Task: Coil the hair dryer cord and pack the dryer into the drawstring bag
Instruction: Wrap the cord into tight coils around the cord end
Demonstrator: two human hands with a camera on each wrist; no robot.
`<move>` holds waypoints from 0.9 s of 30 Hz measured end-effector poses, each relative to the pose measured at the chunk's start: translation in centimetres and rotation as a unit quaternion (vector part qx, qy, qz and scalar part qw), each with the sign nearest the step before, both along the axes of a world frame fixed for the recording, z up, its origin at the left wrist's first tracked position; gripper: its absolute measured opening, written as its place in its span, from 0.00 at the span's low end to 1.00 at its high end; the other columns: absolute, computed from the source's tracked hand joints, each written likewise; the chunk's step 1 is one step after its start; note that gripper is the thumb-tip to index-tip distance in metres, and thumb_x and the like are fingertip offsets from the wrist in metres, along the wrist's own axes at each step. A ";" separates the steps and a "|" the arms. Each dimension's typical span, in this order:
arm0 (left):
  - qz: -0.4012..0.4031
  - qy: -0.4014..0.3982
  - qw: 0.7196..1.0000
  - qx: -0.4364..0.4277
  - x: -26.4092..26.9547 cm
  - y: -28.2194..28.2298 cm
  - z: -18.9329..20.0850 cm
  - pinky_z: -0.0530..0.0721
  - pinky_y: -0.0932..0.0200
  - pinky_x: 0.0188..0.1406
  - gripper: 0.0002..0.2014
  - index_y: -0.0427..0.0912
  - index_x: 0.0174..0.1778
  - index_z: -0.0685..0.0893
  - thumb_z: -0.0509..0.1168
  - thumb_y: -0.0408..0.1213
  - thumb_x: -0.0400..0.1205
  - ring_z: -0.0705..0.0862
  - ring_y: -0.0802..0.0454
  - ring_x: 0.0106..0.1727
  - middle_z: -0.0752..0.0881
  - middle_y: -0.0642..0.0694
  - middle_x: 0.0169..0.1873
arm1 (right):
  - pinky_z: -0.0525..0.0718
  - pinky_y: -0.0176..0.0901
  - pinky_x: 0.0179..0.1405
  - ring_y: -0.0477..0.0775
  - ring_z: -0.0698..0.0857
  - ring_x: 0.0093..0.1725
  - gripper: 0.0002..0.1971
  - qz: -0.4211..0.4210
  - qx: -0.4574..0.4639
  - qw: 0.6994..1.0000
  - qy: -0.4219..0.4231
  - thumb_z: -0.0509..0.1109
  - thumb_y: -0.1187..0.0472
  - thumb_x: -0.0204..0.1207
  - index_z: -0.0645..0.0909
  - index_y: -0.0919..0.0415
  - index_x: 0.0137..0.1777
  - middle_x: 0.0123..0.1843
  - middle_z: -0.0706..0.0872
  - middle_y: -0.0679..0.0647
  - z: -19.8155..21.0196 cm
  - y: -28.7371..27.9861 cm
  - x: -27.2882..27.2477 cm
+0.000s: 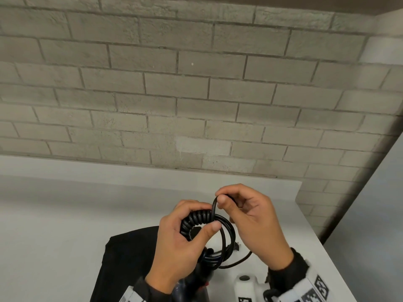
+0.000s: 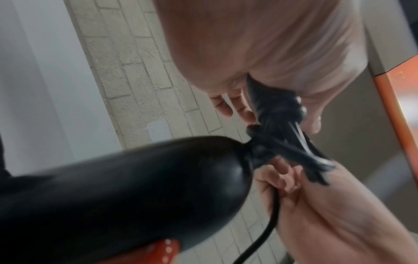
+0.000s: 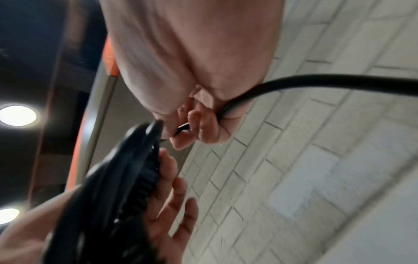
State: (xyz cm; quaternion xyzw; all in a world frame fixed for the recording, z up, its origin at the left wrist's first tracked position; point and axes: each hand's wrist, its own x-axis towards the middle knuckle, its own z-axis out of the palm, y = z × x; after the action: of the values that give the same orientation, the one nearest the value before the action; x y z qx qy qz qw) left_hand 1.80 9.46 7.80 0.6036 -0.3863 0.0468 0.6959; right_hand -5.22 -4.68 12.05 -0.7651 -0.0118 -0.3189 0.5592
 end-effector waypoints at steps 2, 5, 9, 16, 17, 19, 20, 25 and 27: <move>0.003 0.002 1.000 -0.008 -0.1 0.0 0.0 0.84 0.66 0.46 0.11 0.55 0.47 0.89 0.76 0.51 0.71 0.90 0.49 0.46 0.89 0.46 0.44 | 0.84 0.38 0.41 0.48 0.87 0.38 0.07 0.018 0.092 0.996 0.007 0.73 0.59 0.74 0.86 0.60 0.48 0.37 0.89 0.53 -1.0 0.3 0.4; 0.005 0.003 1.000 -0.024 -0.2 -0.1 -0.2 0.85 0.65 0.46 0.11 0.54 0.48 0.90 0.76 0.50 0.71 0.90 0.48 0.47 0.90 0.44 0.44 | 0.85 0.42 0.37 0.51 0.87 0.36 0.08 0.030 0.180 0.983 0.028 0.73 0.59 0.74 0.83 0.66 0.44 0.35 0.89 0.54 -1.9 1.1 0.3; 0.027 -0.004 0.999 -0.034 -0.5 -0.2 -0.3 0.85 0.67 0.48 0.11 0.55 0.49 0.90 0.76 0.48 0.71 0.90 0.52 0.48 0.89 0.49 0.45 | 0.80 0.41 0.29 0.52 0.80 0.30 0.16 0.029 0.210 0.975 0.064 0.72 0.49 0.77 0.85 0.64 0.40 0.31 0.84 0.55 -2.7 1.5 -0.6; 0.089 -0.036 0.995 0.001 -0.3 -0.4 -0.3 0.78 0.70 0.57 0.11 0.58 0.50 0.89 0.73 0.51 0.72 0.83 0.52 0.59 0.87 0.54 0.49 | 0.83 0.40 0.43 0.49 0.84 0.39 0.13 0.107 0.152 0.980 0.072 0.82 0.60 0.66 0.86 0.57 0.50 0.36 0.87 0.50 -4.3 1.6 -2.1; 0.089 -0.049 0.995 0.013 -0.2 -0.4 -0.2 0.77 0.69 0.59 0.11 0.58 0.50 0.88 0.73 0.51 0.73 0.82 0.51 0.61 0.87 0.57 0.50 | 0.83 0.43 0.43 0.50 0.85 0.38 0.11 0.090 0.133 0.984 0.078 0.81 0.63 0.67 0.87 0.56 0.49 0.36 0.87 0.51 -4.2 1.6 -2.2; 0.068 -0.048 0.996 0.029 -0.1 -0.3 0.0 0.77 0.69 0.59 0.11 0.58 0.51 0.88 0.72 0.51 0.74 0.82 0.49 0.62 0.87 0.58 0.51 | 0.86 0.53 0.42 0.59 0.85 0.39 0.08 0.052 0.089 0.991 0.080 0.79 0.64 0.70 0.87 0.54 0.47 0.38 0.88 0.55 -4.0 1.6 -2.4; 0.051 -0.033 0.997 0.036 -0.1 -0.2 0.1 0.79 0.68 0.59 0.11 0.59 0.51 0.88 0.73 0.51 0.73 0.83 0.49 0.61 0.87 0.57 0.51 | 0.85 0.59 0.44 0.63 0.85 0.40 0.06 0.036 0.069 0.994 0.080 0.79 0.63 0.71 0.87 0.53 0.46 0.38 0.88 0.57 -3.8 1.5 -2.5; -0.029 0.033 0.996 0.079 0.0 0.5 1.7 0.82 0.65 0.57 0.18 0.60 0.60 0.87 0.78 0.42 0.75 0.88 0.55 0.54 0.90 0.52 0.45 | 0.84 0.60 0.49 0.58 0.86 0.43 0.05 -0.010 0.005 0.996 0.084 0.76 0.61 0.75 0.86 0.50 0.44 0.39 0.89 0.54 -3.0 1.5 -2.7; -0.051 0.044 0.994 0.085 0.0 0.7 2.3 0.81 0.68 0.56 0.19 0.57 0.61 0.87 0.76 0.37 0.75 0.88 0.57 0.52 0.91 0.53 0.44 | 0.83 0.57 0.47 0.56 0.85 0.42 0.05 -0.019 -0.019 0.997 0.079 0.76 0.61 0.75 0.86 0.49 0.45 0.39 0.89 0.51 -3.0 1.5 -2.6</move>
State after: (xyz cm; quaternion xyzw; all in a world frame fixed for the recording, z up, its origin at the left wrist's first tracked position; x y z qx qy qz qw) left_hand 1.77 10.13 10.06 0.6419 -0.3882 -0.0483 0.6594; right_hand -7.85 -3.15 9.09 -0.7985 0.0406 -0.2679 0.5376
